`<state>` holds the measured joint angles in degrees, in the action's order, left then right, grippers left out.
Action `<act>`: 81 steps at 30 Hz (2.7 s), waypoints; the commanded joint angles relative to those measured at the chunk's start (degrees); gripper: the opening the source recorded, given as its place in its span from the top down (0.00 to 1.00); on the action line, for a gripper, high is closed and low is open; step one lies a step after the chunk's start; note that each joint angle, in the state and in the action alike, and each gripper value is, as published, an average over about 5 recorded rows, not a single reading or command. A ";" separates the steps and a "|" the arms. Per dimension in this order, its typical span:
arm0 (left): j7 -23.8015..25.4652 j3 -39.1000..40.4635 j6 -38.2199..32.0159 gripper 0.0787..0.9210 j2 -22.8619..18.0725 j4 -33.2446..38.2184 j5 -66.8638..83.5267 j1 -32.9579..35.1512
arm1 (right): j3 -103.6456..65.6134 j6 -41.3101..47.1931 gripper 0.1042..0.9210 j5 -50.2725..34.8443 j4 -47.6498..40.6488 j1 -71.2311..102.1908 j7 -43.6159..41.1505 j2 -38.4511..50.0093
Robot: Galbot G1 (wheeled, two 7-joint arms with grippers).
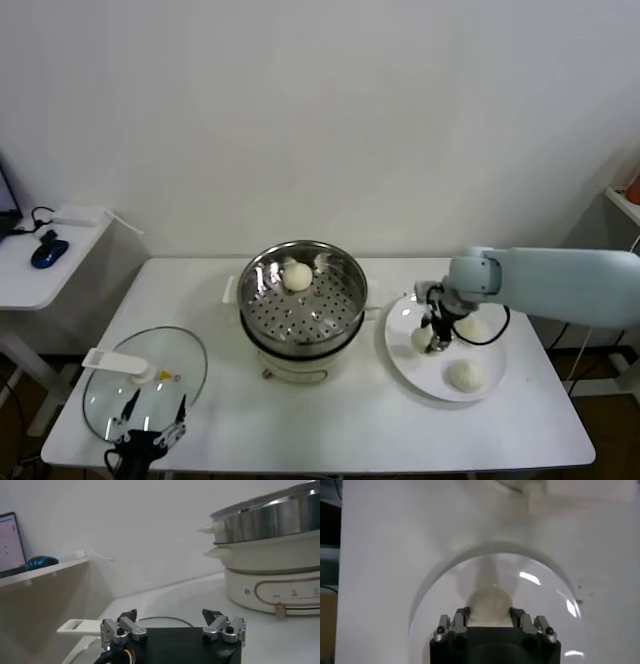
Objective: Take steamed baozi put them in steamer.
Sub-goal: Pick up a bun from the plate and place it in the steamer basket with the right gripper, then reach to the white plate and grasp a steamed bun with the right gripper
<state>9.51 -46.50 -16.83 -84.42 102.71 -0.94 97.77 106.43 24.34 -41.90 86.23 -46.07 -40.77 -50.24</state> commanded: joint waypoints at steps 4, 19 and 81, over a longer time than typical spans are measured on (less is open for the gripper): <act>0.13 0.71 0.34 0.12 0.65 -0.05 0.02 0.12 | 6.38 0.29 0.41 -14.44 8.21 -25.82 -4.89 -4.66; 0.33 1.28 1.26 0.12 2.68 1.12 -1.10 0.63 | -16.35 7.17 0.39 -23.35 -8.73 -6.53 1.88 -25.41; 0.75 1.25 1.23 0.12 1.28 -1.23 -3.16 -0.43 | 13.78 -8.30 0.12 7.73 7.85 -11.15 -12.01 5.65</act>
<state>10.29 -45.22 -15.47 -83.00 101.67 -3.87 97.28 112.62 17.63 -44.97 86.52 -56.84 -53.10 -55.40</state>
